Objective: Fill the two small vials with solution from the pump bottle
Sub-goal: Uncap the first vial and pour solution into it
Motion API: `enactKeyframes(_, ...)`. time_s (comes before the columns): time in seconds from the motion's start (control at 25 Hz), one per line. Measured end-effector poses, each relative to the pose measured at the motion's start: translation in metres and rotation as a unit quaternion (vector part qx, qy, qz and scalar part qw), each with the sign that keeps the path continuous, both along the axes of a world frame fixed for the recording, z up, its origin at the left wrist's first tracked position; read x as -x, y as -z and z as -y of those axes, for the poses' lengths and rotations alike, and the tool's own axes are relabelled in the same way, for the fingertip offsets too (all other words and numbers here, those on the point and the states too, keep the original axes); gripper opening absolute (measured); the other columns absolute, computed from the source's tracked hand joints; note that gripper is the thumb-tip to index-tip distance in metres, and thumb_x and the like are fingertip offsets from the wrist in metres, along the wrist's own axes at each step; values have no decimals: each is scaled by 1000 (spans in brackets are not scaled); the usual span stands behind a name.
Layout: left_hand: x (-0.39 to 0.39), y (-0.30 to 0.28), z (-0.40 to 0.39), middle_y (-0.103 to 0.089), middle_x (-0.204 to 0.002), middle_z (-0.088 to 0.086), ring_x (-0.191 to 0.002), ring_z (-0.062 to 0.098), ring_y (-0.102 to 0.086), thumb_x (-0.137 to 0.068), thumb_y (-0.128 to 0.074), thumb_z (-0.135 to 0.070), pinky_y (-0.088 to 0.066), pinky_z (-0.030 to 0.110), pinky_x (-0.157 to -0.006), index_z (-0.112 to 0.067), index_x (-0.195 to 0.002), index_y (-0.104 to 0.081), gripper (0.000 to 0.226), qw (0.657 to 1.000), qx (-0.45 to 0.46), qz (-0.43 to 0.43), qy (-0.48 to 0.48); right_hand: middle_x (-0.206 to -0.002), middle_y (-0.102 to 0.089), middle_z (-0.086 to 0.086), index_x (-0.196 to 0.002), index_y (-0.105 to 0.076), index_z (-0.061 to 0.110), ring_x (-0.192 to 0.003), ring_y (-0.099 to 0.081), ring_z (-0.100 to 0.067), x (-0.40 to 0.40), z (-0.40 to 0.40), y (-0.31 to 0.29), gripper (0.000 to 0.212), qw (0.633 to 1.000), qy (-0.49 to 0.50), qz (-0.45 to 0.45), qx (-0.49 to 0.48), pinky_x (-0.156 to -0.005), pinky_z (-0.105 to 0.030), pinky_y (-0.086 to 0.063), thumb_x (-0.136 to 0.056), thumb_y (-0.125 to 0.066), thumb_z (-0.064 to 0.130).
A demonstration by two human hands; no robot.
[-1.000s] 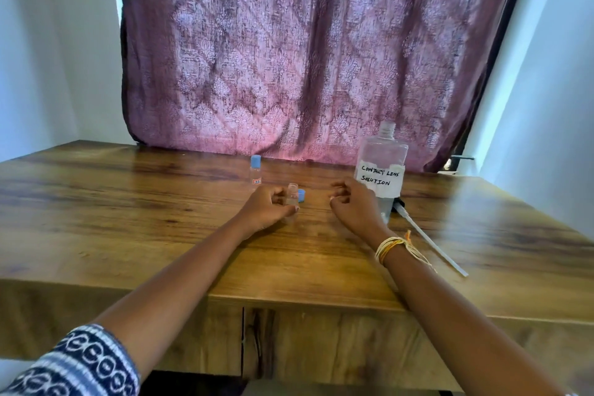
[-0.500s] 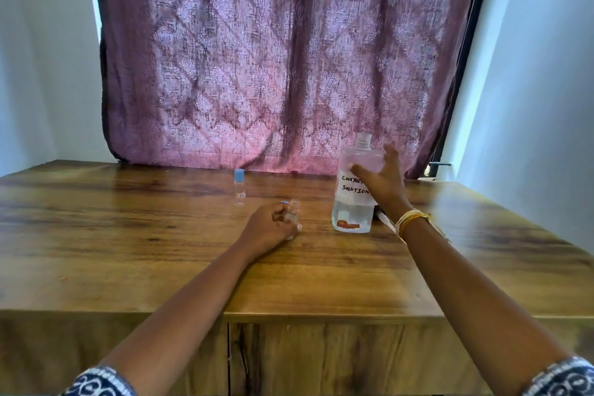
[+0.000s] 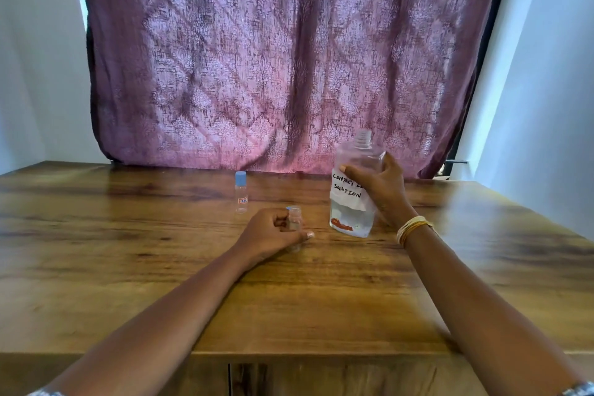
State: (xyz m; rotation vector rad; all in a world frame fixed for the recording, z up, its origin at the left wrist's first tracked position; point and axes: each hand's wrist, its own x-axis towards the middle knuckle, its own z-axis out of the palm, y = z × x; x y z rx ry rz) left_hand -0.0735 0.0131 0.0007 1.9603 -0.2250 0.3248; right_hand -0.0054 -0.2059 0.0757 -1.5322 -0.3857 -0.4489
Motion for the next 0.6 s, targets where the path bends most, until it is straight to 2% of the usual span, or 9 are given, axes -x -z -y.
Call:
enactKeyframes(0.08,-4,-2,-5,-79,-95,-1,-95,14,-73,-69,-88,-26,-56,37,-93,-22,-93,-76,27,999,11,-32,30,-110,-71,-11,-116,-56,7,-95,-71,-24,-6,-7,3,60,998,12,48,47,-80,-36,-60,-65,-87,10)
enactKeyframes(0.16,-9,-5,-10,-78,-100,3,-101,19,-72,-70,-87,-21,-54,40,-98,-20,-99,-74,32,995,20,-68,68,-107,-69,0,-117,-55,13,-95,-69,-12,-10,-12,6,65,991,19,95,95,-79,-22,-57,-62,-90,14)
enactKeyframes(0.24,-11,-7,-13,-78,-102,5,-103,21,-72,-67,-88,-22,-54,39,-98,-18,-103,-73,39,991,26,-89,97,-107,-66,9,-118,-53,17,-95,-64,-1,-14,-18,11,71,978,16,153,141,-81,-14,-52,-58,-92,18)
enactKeyframes(0.36,-8,-7,-12,-79,-99,-1,-97,11,-72,-64,-86,-32,-57,30,-91,-24,-102,-74,41,990,59,-69,110,-112,-65,4,-119,-53,16,-100,-63,-5,-14,-25,26,72,950,12,226,216,-83,-14,-49,-59,-91,24)
enactKeyframes(0.48,-8,-8,-10,-78,-104,4,-102,18,-72,-66,-86,-33,-56,35,-93,-23,-102,-76,39,988,96,-31,113,-113,-64,10,-121,-53,23,-101,-61,-1,-10,-23,30,71,922,18,264,282,-83,-10,-47,-60,-88,33)
enactKeyframes(0.6,-9,-7,-14,-78,-98,8,-95,20,-72,-62,-83,-32,-56,42,-94,-21,-93,-78,34,982,135,-35,125,-110,-64,12,-121,-53,24,-98,-60,-1,-11,-16,26,70,910,29,274,310,-81,-6,-45,-61,-88,36)
